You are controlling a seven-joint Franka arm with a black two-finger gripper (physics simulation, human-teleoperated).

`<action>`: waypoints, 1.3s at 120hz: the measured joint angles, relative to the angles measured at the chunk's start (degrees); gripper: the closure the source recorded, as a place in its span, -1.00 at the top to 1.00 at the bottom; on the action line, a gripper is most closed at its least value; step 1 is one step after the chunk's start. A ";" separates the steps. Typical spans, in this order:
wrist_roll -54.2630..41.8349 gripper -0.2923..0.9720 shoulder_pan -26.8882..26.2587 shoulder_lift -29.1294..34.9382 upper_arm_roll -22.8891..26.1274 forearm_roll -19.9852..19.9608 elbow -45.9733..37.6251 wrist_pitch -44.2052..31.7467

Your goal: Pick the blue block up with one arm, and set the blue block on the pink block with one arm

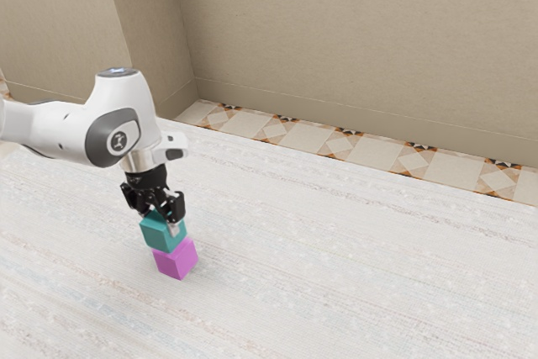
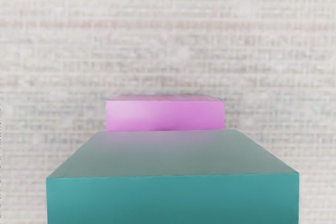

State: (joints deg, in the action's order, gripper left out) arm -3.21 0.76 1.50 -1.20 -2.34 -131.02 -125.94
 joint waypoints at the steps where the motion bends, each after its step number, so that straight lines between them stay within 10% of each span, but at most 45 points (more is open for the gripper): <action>1: 0.00 0.02 0.03 0.00 0.00 0.00 0.01 0.00; 64: 0.22 0.02 0.07 -1.60 0.30 -0.14 1.27 -0.27; 156: -1.16 0.52 -0.25 5.07 1.73 -0.12 3.78 3.25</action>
State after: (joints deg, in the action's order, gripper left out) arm -4.37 0.51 6.57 0.54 -2.46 -127.25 -122.70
